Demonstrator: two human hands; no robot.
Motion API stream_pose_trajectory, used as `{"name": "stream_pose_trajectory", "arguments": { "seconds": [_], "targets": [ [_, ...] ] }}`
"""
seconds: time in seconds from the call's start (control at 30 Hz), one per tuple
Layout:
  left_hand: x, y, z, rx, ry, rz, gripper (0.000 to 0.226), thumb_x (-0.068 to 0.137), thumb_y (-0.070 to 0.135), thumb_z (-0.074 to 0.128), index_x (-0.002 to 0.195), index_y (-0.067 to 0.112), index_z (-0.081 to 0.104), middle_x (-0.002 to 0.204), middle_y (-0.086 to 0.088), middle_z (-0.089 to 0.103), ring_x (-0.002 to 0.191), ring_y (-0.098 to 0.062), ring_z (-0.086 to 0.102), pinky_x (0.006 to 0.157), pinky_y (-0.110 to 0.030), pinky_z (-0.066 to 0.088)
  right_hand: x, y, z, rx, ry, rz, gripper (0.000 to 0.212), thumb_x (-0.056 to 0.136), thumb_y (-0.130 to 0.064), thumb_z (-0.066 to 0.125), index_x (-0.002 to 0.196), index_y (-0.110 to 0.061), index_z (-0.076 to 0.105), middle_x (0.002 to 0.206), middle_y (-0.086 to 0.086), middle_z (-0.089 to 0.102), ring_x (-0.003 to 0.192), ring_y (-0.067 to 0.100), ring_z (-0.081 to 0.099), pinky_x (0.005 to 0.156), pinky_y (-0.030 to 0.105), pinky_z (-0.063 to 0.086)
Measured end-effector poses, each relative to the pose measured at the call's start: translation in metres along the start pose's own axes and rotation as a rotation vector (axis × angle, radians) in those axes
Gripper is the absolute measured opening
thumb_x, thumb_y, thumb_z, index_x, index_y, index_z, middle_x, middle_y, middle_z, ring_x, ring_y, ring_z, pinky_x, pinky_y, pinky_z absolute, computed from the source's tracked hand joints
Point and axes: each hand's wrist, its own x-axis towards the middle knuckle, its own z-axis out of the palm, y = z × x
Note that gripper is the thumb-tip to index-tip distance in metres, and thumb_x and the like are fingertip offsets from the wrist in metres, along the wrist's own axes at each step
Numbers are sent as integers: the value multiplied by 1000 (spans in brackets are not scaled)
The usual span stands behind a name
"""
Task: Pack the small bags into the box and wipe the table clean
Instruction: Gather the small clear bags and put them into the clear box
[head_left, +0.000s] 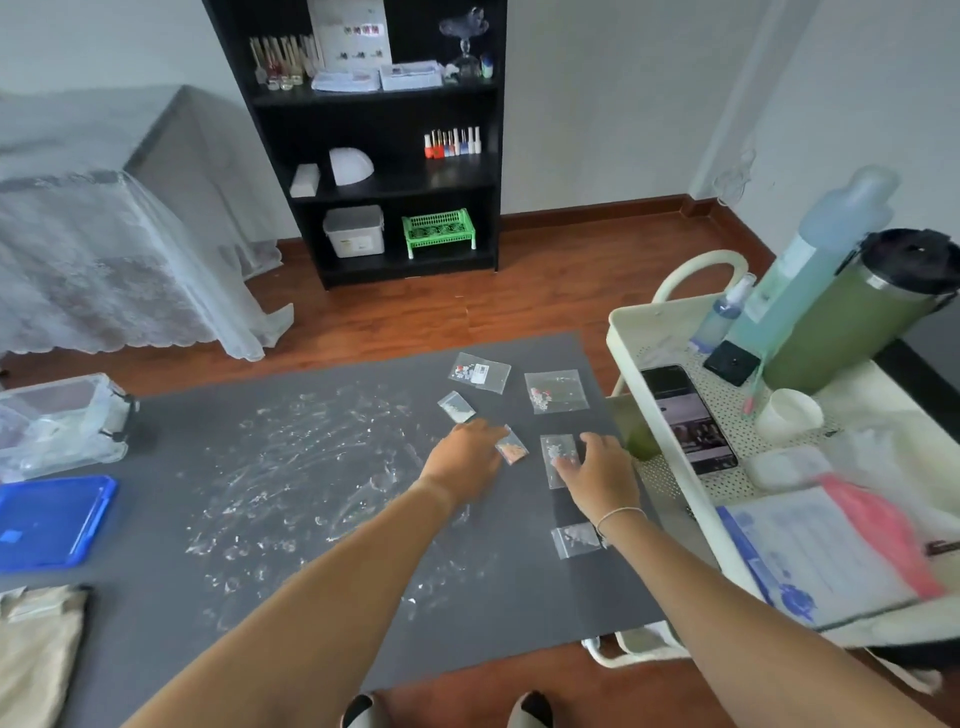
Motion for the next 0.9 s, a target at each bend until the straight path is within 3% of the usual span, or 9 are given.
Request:
{"name": "stream_pose_trajectory", "arguments": {
  "seconds": [0.2, 0.4, 0.5, 0.63, 0.73, 0.8, 0.9],
  "targets": [
    [20, 11, 16, 244, -122, 94, 45, 95, 13, 39, 139, 22, 36, 151, 1, 27, 130, -29, 37, 103, -42, 39, 6, 1, 10, -100, -10, -33, 49, 85, -31, 59, 126, -8, 47, 119, 14, 52, 111, 32, 48, 89, 37, 44],
    [24, 6, 20, 346, -112, 173, 46, 92, 3, 37, 135, 19, 41, 139, -2, 42, 120, -29, 43, 95, -41, 43, 10, 6, 11, 79, -69, 38, 37, 84, -13, 61, 119, -6, 52, 113, 16, 58, 108, 35, 53, 90, 39, 43],
    [26, 5, 18, 317, -103, 154, 45, 89, -1, 39, 130, 18, 46, 131, -5, 47, 119, -29, 45, 94, -40, 44, 10, 12, 3, 229, -140, 50, 29, 85, -5, 56, 114, -7, 56, 98, 12, 63, 98, 31, 58, 80, 36, 46],
    [26, 4, 16, 309, -97, 117, 33, 91, 4, 43, 122, 13, 53, 123, -8, 49, 117, -29, 46, 91, -42, 47, 3, 26, -18, 328, -281, -38, 15, 88, -8, 52, 94, -13, 65, 83, -2, 61, 80, 16, 56, 64, 21, 41],
    [26, 2, 15, 226, -95, 55, 31, 92, 14, 47, 122, 15, 52, 123, -8, 49, 120, -28, 43, 94, -42, 44, -4, 34, -34, 184, -465, -138, 22, 88, -12, 47, 78, -23, 63, 75, -11, 61, 64, 7, 53, 51, 11, 36],
    [26, 1, 13, 155, -66, 14, 27, 91, 19, 51, 118, 16, 54, 122, -8, 51, 120, -27, 42, 93, -40, 43, -9, 37, -35, 62, -532, -199, 24, 87, -11, 43, 79, -22, 63, 81, -8, 64, 67, 13, 59, 55, 13, 42],
    [26, 0, 10, 80, -45, -30, 22, 90, 24, 53, 110, 14, 58, 116, -8, 56, 114, -26, 47, 87, -39, 46, -19, 42, -25, -72, -505, -338, 18, 87, -11, 44, 91, -16, 62, 100, -1, 59, 96, 21, 57, 79, 24, 42]
  ]
}}
